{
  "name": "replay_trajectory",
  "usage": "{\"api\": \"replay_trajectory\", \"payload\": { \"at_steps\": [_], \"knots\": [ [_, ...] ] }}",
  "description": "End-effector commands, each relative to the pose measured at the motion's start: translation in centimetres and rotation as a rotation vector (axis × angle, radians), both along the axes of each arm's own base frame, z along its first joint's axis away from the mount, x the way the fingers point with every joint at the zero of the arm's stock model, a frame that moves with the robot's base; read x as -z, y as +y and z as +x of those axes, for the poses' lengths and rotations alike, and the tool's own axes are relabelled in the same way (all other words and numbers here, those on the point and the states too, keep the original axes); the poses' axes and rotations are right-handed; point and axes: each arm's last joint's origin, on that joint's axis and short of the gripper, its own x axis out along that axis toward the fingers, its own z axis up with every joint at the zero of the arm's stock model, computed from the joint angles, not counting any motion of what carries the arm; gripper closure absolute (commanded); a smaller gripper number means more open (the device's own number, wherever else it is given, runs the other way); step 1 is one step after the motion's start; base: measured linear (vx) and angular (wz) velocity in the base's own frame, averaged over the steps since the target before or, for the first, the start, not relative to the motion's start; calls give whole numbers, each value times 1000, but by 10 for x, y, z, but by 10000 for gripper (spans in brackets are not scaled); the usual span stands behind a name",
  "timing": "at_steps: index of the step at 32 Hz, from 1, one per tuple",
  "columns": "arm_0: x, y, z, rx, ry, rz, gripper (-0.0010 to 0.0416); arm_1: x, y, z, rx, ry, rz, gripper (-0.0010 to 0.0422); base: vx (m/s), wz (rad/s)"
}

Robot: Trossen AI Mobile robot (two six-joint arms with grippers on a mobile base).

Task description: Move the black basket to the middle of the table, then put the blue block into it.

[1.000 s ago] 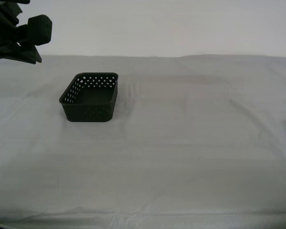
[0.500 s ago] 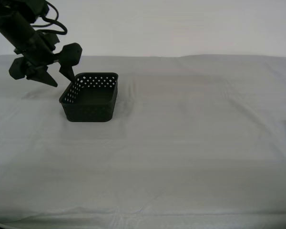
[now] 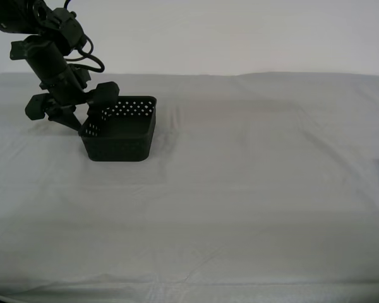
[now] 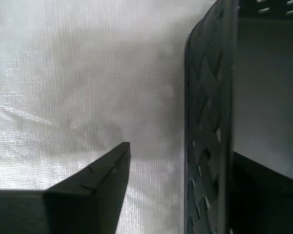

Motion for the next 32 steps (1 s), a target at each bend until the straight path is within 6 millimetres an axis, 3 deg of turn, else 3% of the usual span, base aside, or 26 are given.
{"api": "replay_trajectory", "payload": {
  "at_steps": [1, 5, 14, 20, 24, 29, 32],
  "knots": [
    [0, 0, 0, 0, -2, 0, 404, -4, -2, 0, -3, -12, 4, 282, 0, 0],
    [0, 0, 0, 0, -2, 0, 404, -4, -5, 0, 7, -12, 4, 418, 0, 0],
    [1, 0, 0, 0, 13, 1, 404, -14, -16, -8, 42, 26, 9, 413, 0, 0],
    [1, 0, 0, 0, 14, 0, 404, -51, -63, -10, 173, -38, -106, 413, 0, 0],
    [1, 0, 0, 0, 15, 1, 404, -69, -110, -15, 266, -81, -137, 413, 0, 0],
    [1, 0, 0, 0, 17, 1, 404, -76, -150, -27, 343, -126, -112, 412, 0, 0],
    [2, 0, 0, 0, 23, 0, 404, -71, -156, -29, 349, -141, -75, 412, 0, 0]
  ]
}}
